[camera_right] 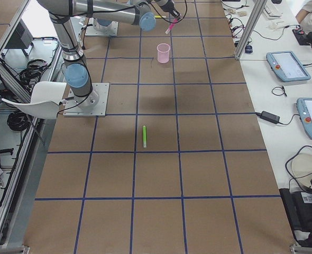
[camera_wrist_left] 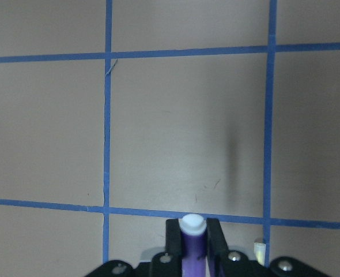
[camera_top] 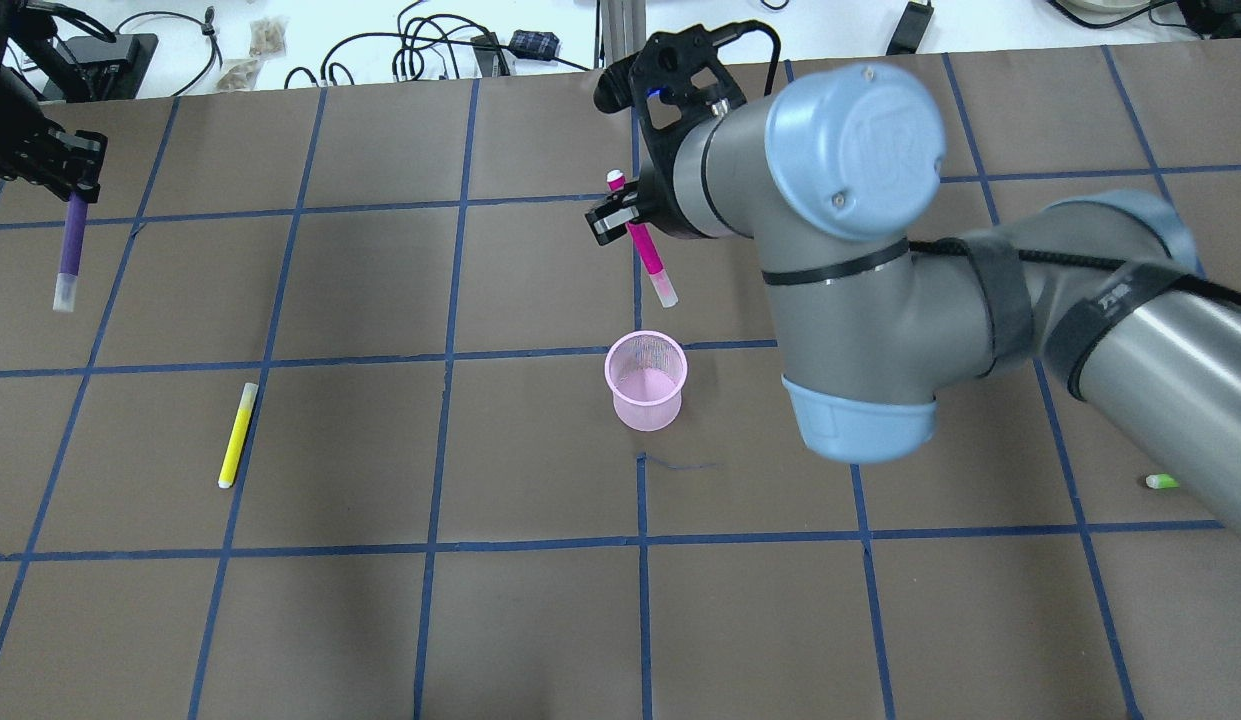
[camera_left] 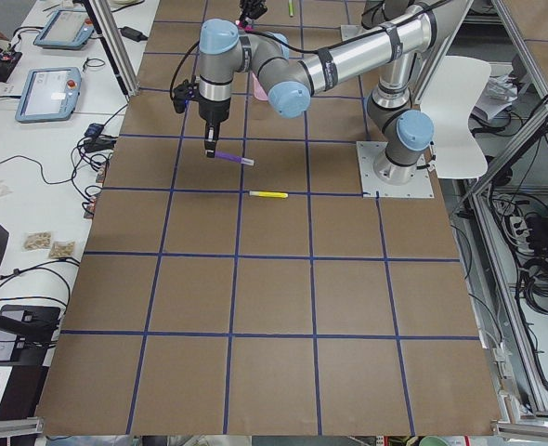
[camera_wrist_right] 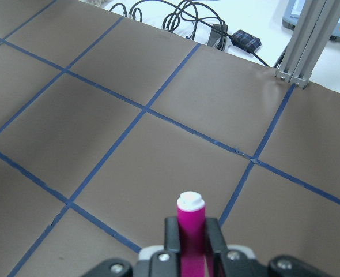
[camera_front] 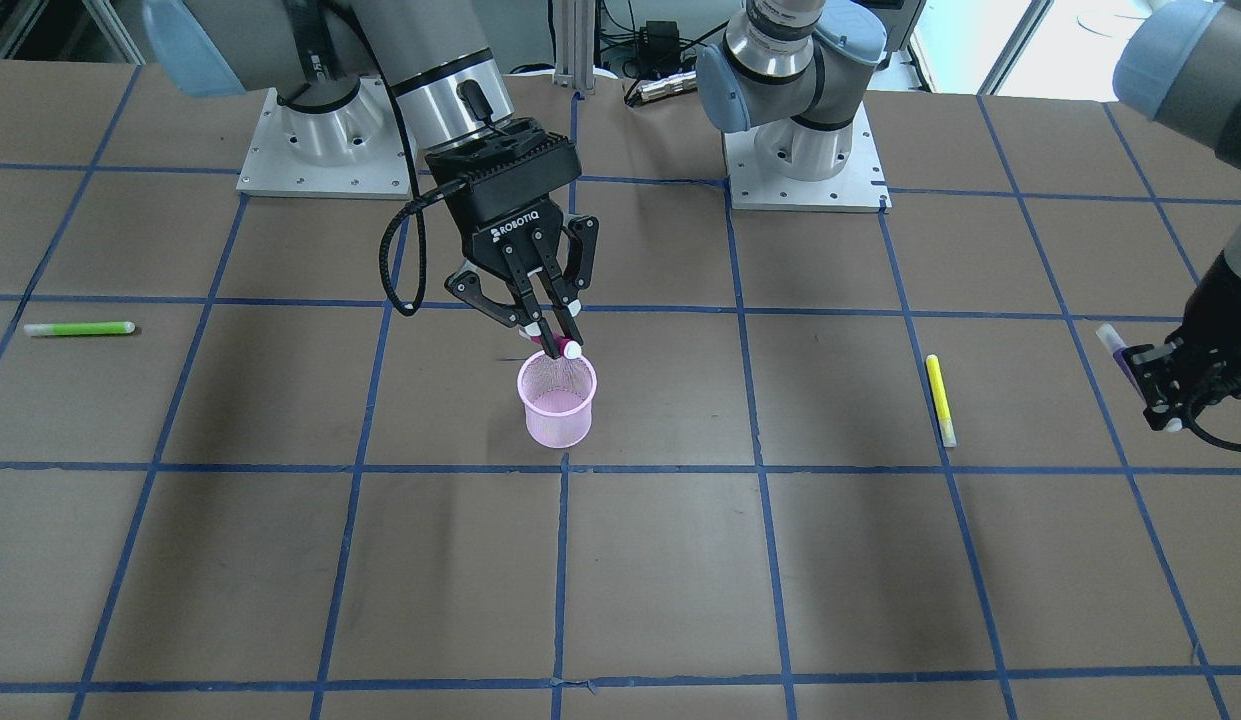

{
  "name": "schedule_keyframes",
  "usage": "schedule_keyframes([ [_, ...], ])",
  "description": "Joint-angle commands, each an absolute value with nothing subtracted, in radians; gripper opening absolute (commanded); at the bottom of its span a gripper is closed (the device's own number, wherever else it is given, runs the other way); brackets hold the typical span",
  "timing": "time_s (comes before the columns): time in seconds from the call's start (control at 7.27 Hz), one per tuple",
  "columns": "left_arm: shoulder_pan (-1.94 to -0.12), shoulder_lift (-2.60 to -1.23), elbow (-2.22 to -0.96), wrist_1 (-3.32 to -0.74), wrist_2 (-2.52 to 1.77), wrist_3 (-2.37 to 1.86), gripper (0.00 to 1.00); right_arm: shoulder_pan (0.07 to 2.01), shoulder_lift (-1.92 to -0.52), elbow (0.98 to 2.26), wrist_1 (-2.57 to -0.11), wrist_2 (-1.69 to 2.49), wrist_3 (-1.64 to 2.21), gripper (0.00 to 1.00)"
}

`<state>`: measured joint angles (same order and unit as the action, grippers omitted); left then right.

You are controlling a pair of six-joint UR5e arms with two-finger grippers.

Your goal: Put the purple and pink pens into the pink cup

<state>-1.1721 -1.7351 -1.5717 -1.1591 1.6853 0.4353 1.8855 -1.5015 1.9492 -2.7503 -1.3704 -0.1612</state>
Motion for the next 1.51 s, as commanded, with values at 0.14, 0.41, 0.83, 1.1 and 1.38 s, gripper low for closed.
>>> schedule_keyframes([
  [0.14,-1.192,-1.688,-1.583,-1.206,1.675,0.431,0.0,1.894,-1.465,2.078,-2.957,-1.37,-0.149,0.0],
  [0.41,-1.192,-1.681,-1.583,-1.221,1.675,0.431,0.0,1.894,-1.369,2.124,-3.187,-1.365,-0.086,0.0],
  [0.83,-1.201,-1.69,-1.604,-1.238,1.667,0.347,0.0,1.896,-1.339,2.137,-3.231,-1.371,-0.089,0.0],
  [1.1,-1.271,-1.695,-1.605,-1.227,1.672,0.229,0.0,1.898,-1.338,2.166,-3.25,-1.371,-0.091,0.0],
  [1.38,-1.322,-1.7,-1.605,-1.224,1.672,0.087,0.0,1.898,-1.31,2.166,-3.254,-1.373,-0.092,0.0],
])
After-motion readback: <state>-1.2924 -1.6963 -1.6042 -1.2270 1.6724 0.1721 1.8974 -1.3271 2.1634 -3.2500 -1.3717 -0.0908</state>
